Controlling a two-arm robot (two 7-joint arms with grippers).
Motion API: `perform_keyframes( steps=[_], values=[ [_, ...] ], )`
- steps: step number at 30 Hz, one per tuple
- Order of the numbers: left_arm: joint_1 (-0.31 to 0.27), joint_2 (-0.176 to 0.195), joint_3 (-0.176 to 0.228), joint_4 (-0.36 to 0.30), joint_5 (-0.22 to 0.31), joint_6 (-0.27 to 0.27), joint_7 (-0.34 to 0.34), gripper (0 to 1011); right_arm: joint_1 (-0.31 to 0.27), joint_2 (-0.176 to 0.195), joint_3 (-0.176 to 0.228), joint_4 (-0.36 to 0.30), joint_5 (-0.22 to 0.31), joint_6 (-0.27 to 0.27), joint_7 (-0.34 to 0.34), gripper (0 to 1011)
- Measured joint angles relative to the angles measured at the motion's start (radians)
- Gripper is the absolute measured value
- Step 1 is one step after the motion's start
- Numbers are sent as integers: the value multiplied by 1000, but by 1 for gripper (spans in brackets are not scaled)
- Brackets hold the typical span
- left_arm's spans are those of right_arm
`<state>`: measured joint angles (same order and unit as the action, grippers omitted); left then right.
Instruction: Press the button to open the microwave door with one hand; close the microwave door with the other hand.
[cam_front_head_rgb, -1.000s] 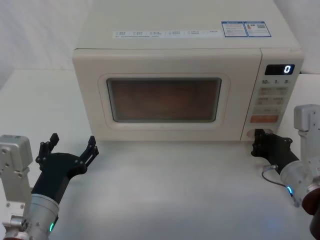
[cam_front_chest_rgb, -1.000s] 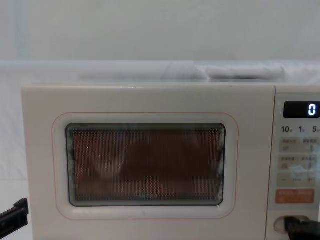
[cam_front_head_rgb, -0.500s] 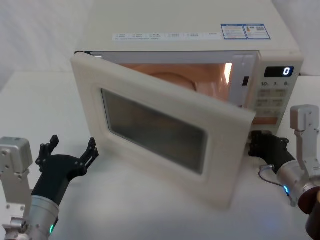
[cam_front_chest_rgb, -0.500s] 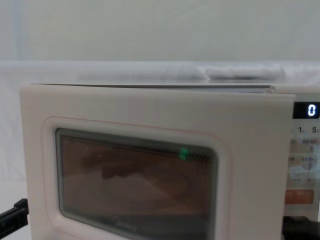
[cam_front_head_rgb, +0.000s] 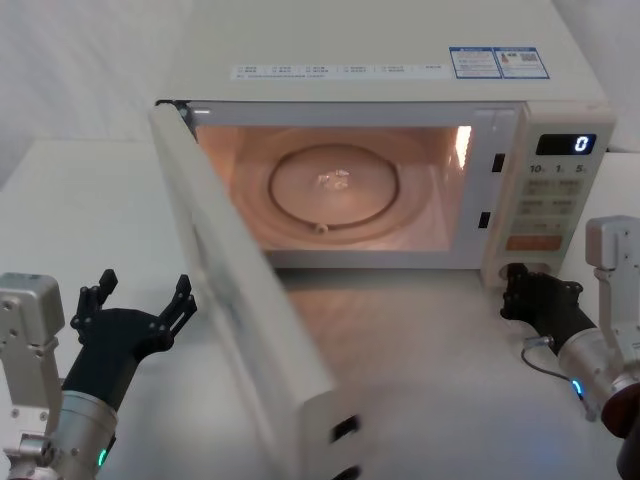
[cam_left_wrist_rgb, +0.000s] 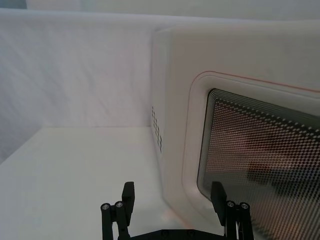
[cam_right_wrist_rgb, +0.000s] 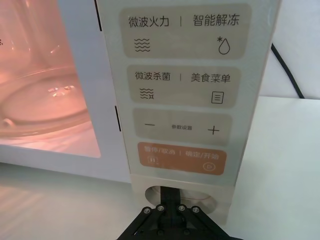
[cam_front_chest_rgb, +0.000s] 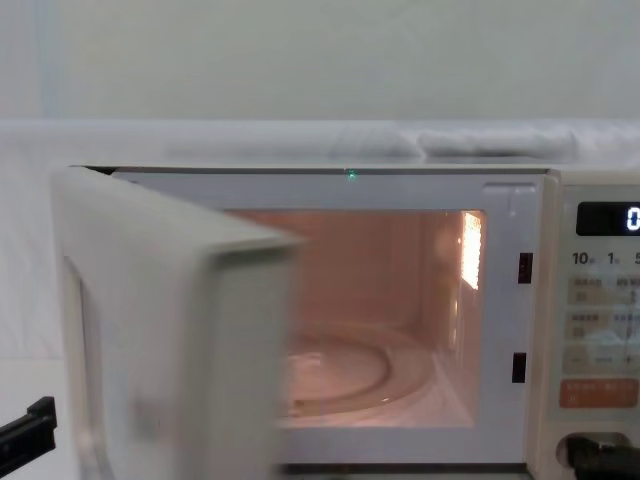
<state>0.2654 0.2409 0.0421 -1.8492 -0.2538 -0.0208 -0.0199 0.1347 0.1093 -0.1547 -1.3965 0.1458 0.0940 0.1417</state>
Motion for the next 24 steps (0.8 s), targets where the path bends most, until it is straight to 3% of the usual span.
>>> perform_keyframes(
  steps=[24],
  values=[
    [0,0,0,0,0,0,0,1001,-51,4,14,-62,-7,8,-9,0]
  ],
)
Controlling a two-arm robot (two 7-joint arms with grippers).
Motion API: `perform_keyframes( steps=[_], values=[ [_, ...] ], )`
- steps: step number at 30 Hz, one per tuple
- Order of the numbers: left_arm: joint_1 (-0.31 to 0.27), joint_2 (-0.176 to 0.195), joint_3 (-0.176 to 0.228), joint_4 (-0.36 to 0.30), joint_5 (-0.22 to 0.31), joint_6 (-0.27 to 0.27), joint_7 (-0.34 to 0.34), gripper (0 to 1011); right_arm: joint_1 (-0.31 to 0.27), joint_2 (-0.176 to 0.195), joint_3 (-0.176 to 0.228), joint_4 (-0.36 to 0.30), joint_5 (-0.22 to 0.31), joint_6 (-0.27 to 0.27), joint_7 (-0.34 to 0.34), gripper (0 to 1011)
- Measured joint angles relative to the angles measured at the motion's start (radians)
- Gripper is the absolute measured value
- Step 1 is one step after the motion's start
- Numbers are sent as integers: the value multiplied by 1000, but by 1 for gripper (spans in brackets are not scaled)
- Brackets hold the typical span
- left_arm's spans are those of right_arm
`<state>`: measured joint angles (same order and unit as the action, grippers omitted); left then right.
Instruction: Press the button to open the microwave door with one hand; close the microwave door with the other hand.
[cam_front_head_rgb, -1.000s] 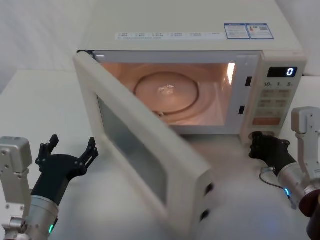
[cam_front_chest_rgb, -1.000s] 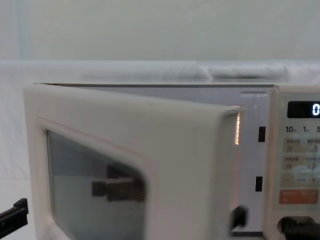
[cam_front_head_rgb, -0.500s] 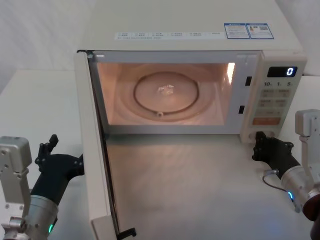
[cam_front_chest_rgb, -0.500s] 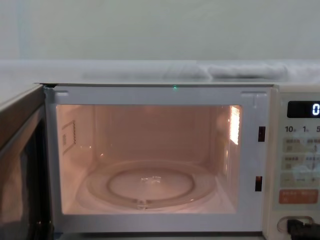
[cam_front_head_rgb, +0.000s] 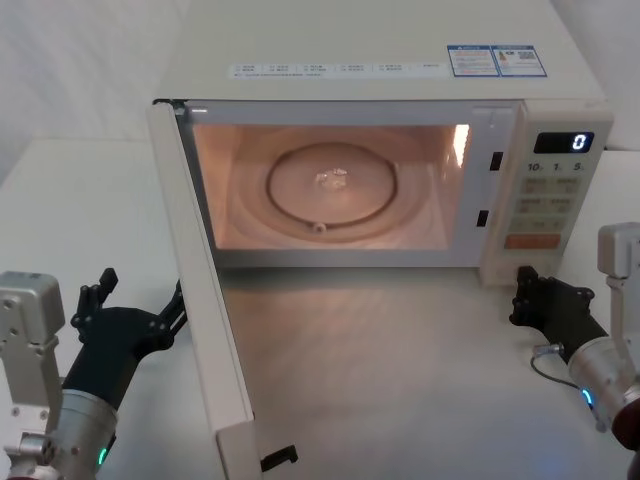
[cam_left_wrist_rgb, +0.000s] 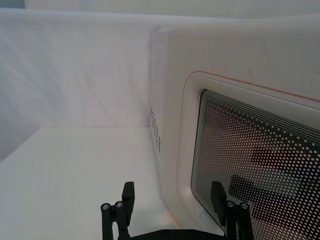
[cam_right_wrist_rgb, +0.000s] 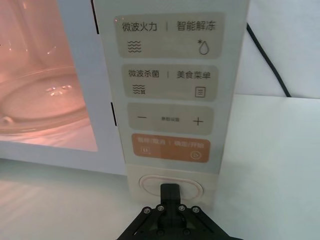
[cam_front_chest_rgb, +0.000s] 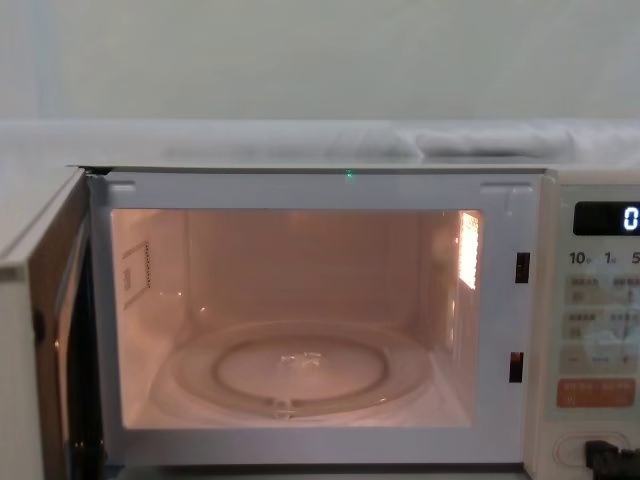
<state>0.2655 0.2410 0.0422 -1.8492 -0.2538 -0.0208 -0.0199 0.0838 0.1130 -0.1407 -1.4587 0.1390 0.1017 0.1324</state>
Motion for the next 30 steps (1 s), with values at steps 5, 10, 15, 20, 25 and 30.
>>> perform_keyframes(
  steps=[5,10,15,20,25,30],
  values=[
    [0,0,0,0,0,0,0,1001,-33,3,7,-43,4,8,-1,0],
    [0,0,0,0,0,0,0,1001,-68,7,12,-100,9,17,-2,0],
    [0,0,0,0,0,0,0,1001,-108,15,19,-172,15,31,-4,0],
    [0,0,0,0,0,0,0,1001,-141,24,28,-232,19,46,-7,0],
    [0,0,0,0,0,0,0,1001,-181,39,52,-304,27,62,-10,0],
    [0,0,0,0,0,0,0,1001,-216,59,77,-367,28,74,-12,0]
  ],
)
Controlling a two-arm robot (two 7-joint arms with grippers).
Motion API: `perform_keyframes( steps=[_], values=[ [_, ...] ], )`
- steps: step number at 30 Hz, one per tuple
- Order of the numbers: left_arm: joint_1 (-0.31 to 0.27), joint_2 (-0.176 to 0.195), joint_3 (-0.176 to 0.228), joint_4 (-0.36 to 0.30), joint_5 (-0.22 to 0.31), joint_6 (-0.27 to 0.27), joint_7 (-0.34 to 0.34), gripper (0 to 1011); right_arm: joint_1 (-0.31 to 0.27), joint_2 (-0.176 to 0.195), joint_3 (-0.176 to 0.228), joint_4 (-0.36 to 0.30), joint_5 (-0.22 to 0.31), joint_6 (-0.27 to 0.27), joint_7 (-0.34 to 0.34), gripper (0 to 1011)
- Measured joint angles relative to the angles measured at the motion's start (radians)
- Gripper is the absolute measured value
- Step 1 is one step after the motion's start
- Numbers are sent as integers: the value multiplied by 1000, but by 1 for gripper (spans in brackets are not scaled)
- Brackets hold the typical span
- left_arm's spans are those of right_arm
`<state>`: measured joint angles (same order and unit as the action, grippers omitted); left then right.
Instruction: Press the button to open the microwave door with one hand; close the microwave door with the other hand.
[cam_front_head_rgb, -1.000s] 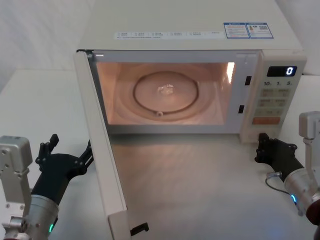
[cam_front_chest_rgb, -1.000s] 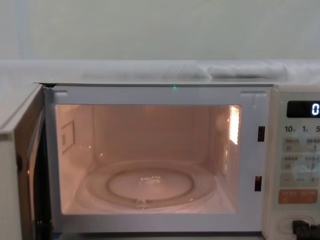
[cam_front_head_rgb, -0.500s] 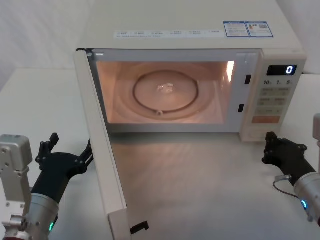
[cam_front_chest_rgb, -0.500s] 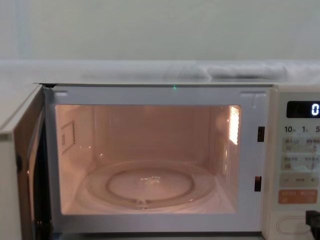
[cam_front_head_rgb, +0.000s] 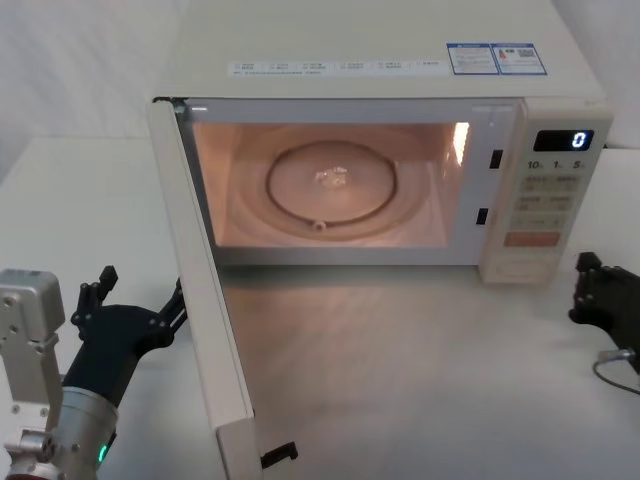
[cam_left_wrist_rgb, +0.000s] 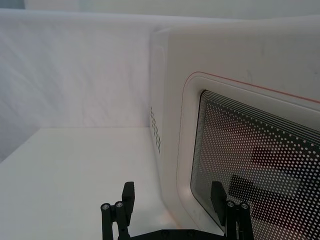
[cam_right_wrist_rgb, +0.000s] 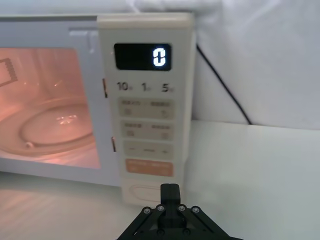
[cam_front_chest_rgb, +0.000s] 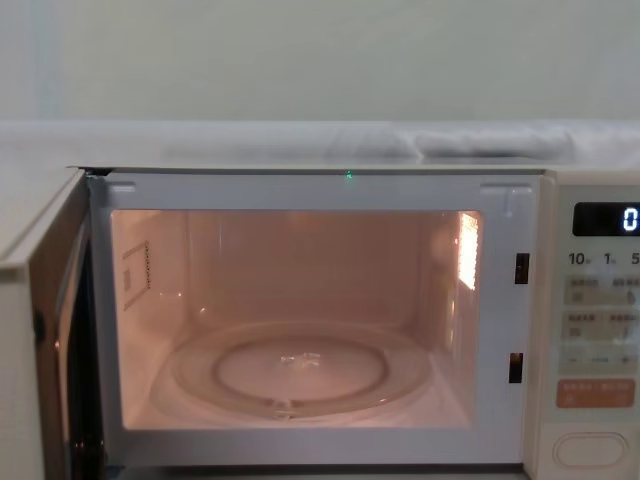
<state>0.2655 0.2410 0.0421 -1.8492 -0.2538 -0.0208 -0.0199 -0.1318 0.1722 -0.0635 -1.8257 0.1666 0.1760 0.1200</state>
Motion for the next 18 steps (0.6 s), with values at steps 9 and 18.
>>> perform_keyframes(
  steps=[9,18],
  values=[
    [0,0,0,0,0,0,0,1001,-41,25,56,-63,-2,14,-8,0],
    [0,0,0,0,0,0,0,1001,-49,39,93,-68,5,25,2,0]
  ],
)
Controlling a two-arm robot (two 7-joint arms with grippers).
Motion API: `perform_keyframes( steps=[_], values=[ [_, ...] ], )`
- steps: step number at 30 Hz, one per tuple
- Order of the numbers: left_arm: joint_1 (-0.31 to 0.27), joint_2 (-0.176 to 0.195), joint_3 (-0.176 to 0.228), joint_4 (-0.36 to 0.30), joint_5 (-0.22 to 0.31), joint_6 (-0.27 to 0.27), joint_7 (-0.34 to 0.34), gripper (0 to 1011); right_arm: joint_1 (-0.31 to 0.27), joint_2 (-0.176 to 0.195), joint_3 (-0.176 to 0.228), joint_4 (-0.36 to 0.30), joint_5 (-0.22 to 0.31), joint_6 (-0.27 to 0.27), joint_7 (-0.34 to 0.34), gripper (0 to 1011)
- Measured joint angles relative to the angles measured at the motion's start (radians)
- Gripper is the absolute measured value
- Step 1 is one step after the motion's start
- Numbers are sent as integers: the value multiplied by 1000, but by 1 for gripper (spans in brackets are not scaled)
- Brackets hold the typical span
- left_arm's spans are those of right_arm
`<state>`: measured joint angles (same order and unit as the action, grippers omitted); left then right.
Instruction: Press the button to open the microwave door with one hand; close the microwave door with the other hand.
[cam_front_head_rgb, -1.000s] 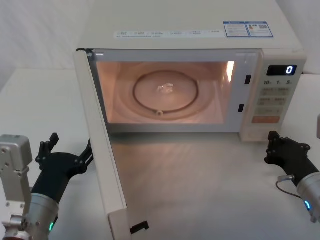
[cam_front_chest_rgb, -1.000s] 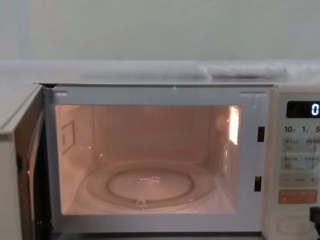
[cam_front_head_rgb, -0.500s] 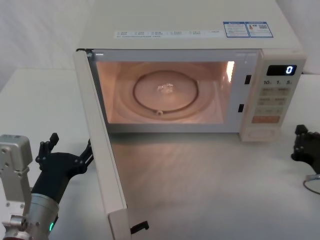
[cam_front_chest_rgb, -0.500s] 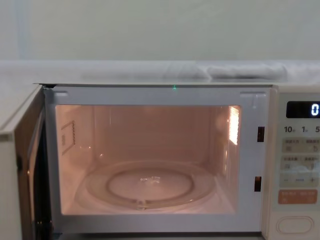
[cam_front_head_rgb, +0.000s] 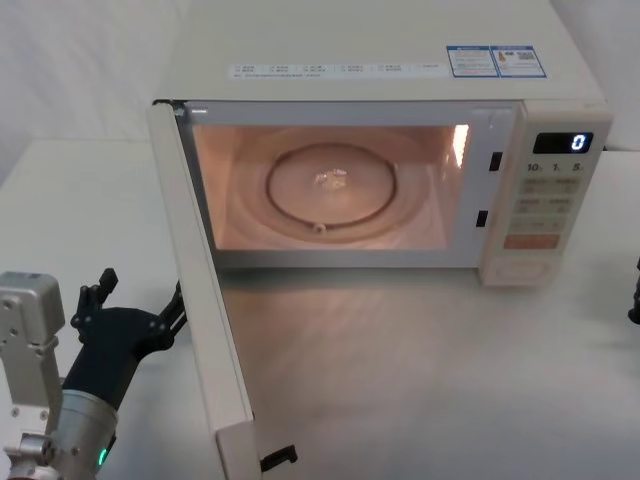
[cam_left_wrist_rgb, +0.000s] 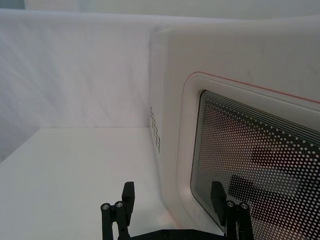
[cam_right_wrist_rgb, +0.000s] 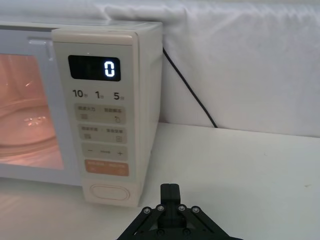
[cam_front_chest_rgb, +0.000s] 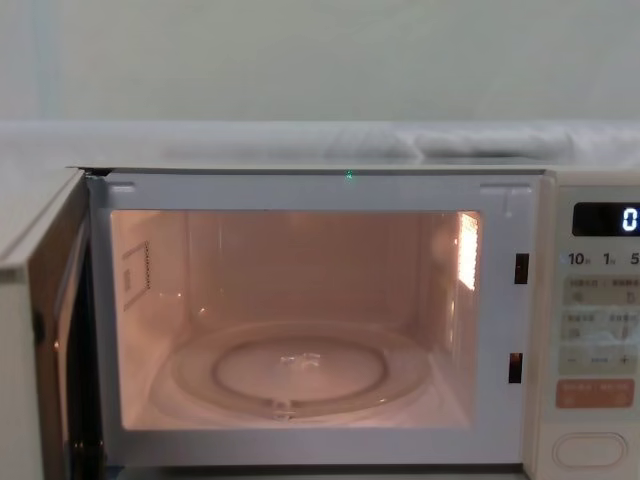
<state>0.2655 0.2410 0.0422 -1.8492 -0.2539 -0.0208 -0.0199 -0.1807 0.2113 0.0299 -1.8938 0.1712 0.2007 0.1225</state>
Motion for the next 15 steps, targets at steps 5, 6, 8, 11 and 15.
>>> perform_keyframes(
  steps=[5,6,8,11,15],
  values=[
    [0,0,0,0,0,0,0,1001,0,0,-1,0,0,0,0,7],
    [0,0,0,0,0,0,0,1001,0,-1,-1,0,0,0,0,7],
    [0,0,0,0,0,0,0,1001,0,-1,-2,0,0,0,0,61],
    [0,0,0,0,0,0,0,1001,0,-1,-3,0,-1,0,0,147],
    [0,0,0,0,0,0,0,1001,1,-1,-4,0,-1,0,0,255]
  ],
)
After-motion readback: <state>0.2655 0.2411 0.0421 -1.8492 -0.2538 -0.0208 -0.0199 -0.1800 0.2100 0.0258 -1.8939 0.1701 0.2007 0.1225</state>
